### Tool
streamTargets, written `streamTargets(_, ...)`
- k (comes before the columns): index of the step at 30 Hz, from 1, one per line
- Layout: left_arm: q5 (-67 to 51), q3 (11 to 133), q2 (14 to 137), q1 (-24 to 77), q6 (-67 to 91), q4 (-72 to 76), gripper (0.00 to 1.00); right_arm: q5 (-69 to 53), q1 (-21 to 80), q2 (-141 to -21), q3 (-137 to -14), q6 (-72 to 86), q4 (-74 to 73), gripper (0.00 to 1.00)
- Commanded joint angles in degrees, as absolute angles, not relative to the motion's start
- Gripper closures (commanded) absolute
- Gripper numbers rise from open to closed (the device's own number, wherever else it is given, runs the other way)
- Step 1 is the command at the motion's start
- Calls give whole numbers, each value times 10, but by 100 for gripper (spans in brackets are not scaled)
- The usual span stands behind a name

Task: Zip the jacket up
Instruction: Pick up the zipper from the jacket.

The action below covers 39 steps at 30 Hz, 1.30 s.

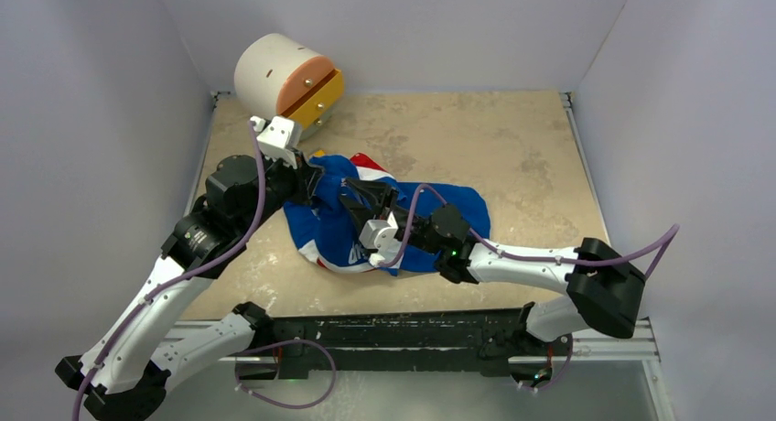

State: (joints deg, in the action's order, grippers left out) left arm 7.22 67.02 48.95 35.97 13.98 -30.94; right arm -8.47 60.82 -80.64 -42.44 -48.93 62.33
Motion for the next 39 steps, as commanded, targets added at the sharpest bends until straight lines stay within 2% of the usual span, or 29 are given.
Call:
streamTargets(1, 65, 689, 481, 357, 143, -260, 100, -83, 613, -799, -445, -499, 630, 54)
streamTargets(12, 71, 689, 478, 356, 143, -259, 100, -65, 613, -809, -439, -494, 625, 57)
streamTargets(20, 75, 690, 475, 356, 142, -259, 100, 15, 613, -811, -416, -428, 664, 68)
streamTargets(28, 75, 689, 475, 356, 142, -259, 100, -28, 613, -821, -416, -342, 653, 66)
streamTargets(39, 73, 689, 470, 356, 142, -260, 100, -53, 606, -838, -430, -288, 656, 69)
